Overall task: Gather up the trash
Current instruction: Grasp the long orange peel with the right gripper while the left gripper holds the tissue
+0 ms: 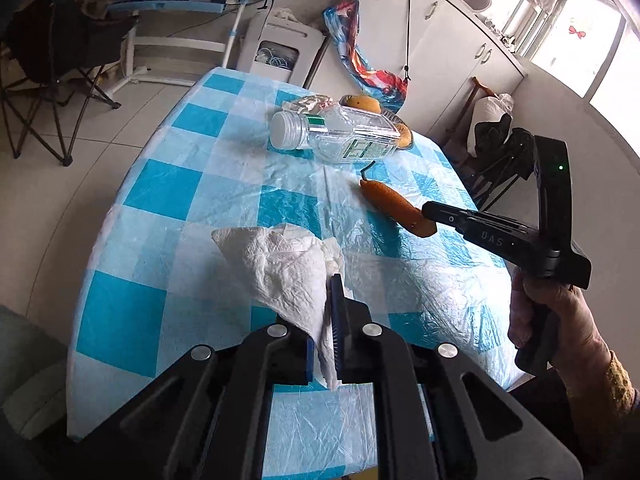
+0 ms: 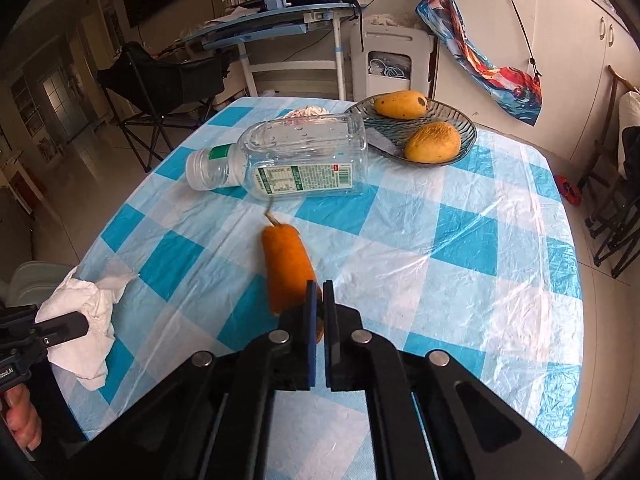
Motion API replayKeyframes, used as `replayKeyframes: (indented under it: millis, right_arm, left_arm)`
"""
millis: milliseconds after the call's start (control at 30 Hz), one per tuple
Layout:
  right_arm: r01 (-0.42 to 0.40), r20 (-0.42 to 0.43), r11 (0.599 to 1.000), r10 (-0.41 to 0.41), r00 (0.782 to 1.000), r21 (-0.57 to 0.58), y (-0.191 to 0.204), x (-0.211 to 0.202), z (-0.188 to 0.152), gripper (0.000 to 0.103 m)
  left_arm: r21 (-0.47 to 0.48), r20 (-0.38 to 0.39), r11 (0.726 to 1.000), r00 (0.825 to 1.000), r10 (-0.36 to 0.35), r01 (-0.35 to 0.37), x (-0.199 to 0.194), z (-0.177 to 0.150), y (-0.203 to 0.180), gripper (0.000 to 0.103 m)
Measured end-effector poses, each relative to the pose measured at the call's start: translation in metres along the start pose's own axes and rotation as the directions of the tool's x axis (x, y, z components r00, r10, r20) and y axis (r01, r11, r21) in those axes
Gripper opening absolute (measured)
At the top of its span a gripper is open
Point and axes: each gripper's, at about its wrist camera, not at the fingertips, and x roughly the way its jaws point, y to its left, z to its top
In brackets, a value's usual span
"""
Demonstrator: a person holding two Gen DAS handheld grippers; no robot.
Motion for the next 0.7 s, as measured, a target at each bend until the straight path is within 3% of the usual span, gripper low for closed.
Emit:
replayKeyframes:
  millis: [300,367,400,433,700]
  right_arm:
    - [-0.019,-0.008,0.999,0.019,1.0,0.05,0.005,-0.017,-0.02,0.005]
    - [-0.011,-0.009,0.998,0.012,1.0,0.058,0.006,-0.016,-0.023,0.018]
    - [-0.008,-0.001,0.998,0.008,1.0,0.06,0.007,-0.016,-0.024,0.037]
    - [-0.001,0.007,0.998,0.001,1.0,0.061,0.008,-0.017,-0.025,0.048]
    - [0.023,-0.048,0.996,-0.019,0.999,0.081,0.004,0.007,-0.028,0.049]
  left_arm:
    - [-0.018,0.009,1.0,1.0,-0.017,0.017,-0.023,-0.033,-0.006,0.008]
    - [-0.015,0.013,1.0,1.0,-0.017,0.017,-0.028,-0.039,-0.008,0.008]
    - [-0.013,0.014,1.0,1.0,-0.016,0.016,-0.029,-0.042,-0.009,0.008]
    - [-0.012,0.014,1.0,1.0,-0.014,0.014,-0.03,-0.044,-0.009,0.008]
    - [0.017,0.018,1.0,1.0,0.025,-0.025,-0.029,-0.046,-0.012,0.008]
